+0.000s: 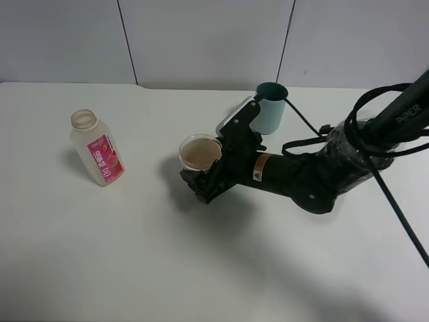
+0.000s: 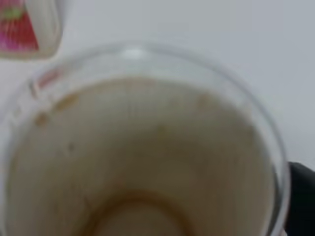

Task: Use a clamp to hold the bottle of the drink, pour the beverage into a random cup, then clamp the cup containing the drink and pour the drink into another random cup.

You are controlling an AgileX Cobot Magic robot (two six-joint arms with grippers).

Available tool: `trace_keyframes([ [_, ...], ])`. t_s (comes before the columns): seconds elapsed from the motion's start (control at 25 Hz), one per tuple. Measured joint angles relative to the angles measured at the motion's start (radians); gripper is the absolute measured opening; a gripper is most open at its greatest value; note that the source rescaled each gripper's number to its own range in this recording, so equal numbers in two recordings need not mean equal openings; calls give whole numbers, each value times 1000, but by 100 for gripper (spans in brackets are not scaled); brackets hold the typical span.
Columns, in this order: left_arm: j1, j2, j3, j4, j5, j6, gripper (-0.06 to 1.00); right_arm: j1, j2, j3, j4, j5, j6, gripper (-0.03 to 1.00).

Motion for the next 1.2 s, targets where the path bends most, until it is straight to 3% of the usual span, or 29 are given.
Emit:
trace_keyframes([
  [0.4,0,0,0,0,0,0,100,10,-229,4,49,272,0,76],
  [0.76,0,0,0,0,0,0,100,10,-472,5,56,300,-6,76],
  [0.92,0,0,0,0,0,0,100,6,-570,5,75,357,-46,77],
  [1.2,0,0,0,0,0,0,100,-140,-730,5,98,571,-80,77],
])
